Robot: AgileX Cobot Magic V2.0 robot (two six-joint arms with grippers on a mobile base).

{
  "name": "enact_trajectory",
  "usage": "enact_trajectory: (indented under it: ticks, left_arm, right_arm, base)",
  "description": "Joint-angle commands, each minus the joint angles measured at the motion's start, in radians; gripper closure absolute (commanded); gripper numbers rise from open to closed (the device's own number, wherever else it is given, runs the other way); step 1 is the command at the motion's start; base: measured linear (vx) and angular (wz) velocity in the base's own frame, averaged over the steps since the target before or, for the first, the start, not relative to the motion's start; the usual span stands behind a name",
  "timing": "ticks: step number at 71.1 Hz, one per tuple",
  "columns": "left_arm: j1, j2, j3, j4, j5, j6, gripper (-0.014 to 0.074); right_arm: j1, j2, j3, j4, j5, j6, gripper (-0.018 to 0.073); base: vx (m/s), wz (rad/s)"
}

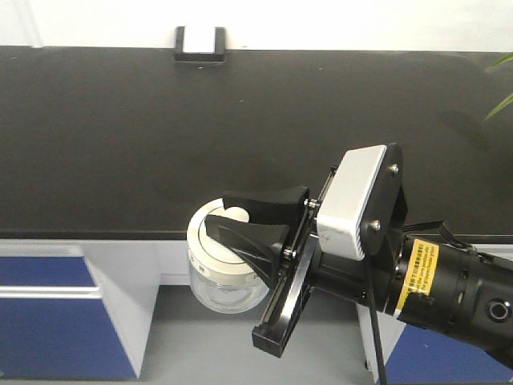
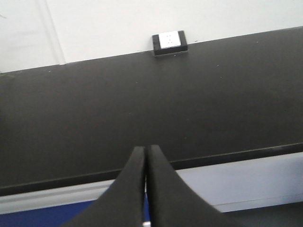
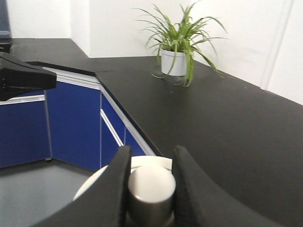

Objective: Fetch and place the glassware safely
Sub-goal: 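Hold the jar above the black benchtop as the base settles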

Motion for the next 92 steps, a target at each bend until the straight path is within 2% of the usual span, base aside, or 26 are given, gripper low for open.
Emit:
enact_trajectory:
  ticks: [1,40,92]
  left_arm:
    - [-0.006,0.010,-0.025,-0.004,-0.070,-0.002,0.0603]
    - [-0.006,0.010,-0.025,-0.004,-0.070,-0.002,0.0603]
    - [-0.006,0.010,-0.025,-0.004,-0.070,-0.002,0.0603]
  right_arm:
    - [0.000,-0.024,-0.032,0.033,-0.083,-0.003,0.0563]
    - [0.000,-0.024,-0.032,0.033,-0.083,-0.003,0.0563]
    - [0.000,-0.024,-0.032,0.033,-0.083,-0.003,0.0563]
  base:
    - [0.12,-0.25]
    - [0.12,-0.06]
    - [0.13,0.09]
